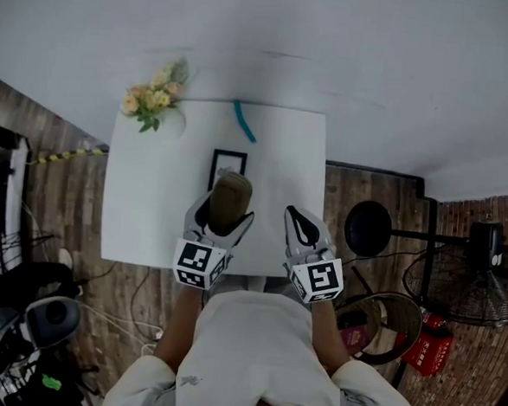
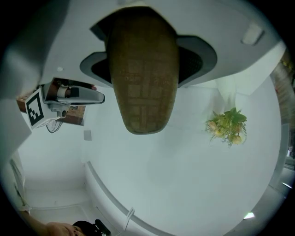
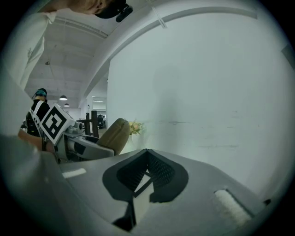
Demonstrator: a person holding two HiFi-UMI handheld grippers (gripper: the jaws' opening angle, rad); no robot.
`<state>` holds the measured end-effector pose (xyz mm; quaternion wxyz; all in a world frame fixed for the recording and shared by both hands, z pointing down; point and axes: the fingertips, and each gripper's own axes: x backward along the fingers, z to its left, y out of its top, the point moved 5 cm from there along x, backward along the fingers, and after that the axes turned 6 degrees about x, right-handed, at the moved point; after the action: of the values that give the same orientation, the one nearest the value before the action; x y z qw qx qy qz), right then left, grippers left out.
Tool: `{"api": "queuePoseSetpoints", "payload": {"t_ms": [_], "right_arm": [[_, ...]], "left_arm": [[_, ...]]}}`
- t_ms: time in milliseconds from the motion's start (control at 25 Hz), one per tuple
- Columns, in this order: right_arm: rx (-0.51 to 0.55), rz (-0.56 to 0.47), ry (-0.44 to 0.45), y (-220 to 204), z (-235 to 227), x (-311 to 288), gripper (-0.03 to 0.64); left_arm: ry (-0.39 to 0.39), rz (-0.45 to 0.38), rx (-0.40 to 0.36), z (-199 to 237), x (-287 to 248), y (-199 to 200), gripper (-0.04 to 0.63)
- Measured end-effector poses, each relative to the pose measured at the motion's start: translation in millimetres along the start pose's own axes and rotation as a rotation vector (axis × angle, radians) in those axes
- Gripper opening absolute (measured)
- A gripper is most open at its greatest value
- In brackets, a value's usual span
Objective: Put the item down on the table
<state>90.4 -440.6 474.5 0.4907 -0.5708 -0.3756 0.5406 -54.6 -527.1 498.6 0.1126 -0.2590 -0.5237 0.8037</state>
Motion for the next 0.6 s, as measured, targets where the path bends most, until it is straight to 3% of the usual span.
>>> {"api": "queuePoseSetpoints", "payload": {"t_ms": [600], "right_arm": [[-0.066, 0.107, 0.085, -55.4, -50.7, -40.3, 0.003]], "left_arm": [[0.081, 0.112, 0.021, 12.4, -76.7, -38.0, 0.416]]}}
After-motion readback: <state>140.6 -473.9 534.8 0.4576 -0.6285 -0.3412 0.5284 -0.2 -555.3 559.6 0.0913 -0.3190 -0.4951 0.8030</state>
